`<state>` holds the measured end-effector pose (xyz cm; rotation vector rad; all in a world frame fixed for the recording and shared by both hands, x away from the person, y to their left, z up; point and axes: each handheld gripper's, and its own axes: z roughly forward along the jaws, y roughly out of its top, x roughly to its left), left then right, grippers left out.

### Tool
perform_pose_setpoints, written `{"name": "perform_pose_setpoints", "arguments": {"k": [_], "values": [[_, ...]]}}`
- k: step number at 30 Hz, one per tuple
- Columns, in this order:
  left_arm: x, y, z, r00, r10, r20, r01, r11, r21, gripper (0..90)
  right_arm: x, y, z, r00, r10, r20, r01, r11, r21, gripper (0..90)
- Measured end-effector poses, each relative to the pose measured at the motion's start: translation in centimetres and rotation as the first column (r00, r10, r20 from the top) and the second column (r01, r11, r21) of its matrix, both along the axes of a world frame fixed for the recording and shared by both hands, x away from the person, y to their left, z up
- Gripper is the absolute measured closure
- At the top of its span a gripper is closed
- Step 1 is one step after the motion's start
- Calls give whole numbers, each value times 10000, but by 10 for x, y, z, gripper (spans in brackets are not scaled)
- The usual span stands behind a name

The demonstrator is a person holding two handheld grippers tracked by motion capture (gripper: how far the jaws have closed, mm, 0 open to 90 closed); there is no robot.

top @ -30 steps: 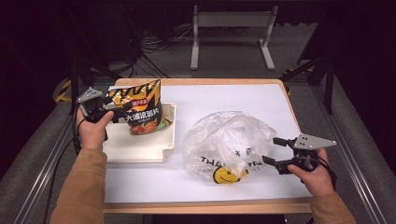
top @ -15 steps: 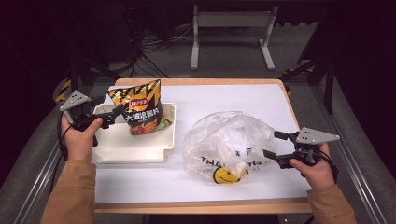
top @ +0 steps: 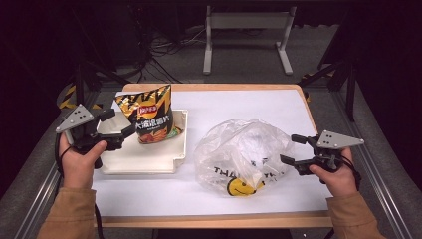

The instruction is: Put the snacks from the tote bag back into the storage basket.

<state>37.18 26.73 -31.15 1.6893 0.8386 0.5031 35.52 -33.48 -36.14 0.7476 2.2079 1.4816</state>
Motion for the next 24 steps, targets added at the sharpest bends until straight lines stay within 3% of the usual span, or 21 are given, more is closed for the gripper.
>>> {"name": "perform_pose_setpoints", "arguments": {"k": [7, 12, 16, 20, 24], "values": [[-25, -8, -4, 9980, -590, -215, 601, 9966, 566, 69, -2, -3, 0, 10000, -1, -69, 1, 10000, 12, 160], [-43, -8, -8, 9953, -961, 75, 957, 9942, 487, 71, -2, -7, -2, 9997, -131, -213, 132, 9999, 64, 154], [-56, -9, -14, 9934, -1109, 289, 1082, 9907, 831, 71, -2, -9, -4, 9996, -122, -252, 125, 9998, 126, 154], [-67, -9, -23, 9929, -1167, 235, 1138, 9884, 1004, 73, -3, -10, -4, 9996, -127, -271, 130, 9998, 136, 152], [-74, -8, -38, 9935, -1138, 79, 1129, 9908, 744, 75, -3, -12, -5, 9987, -256, -431, 259, 9996, 72, 146]]}}
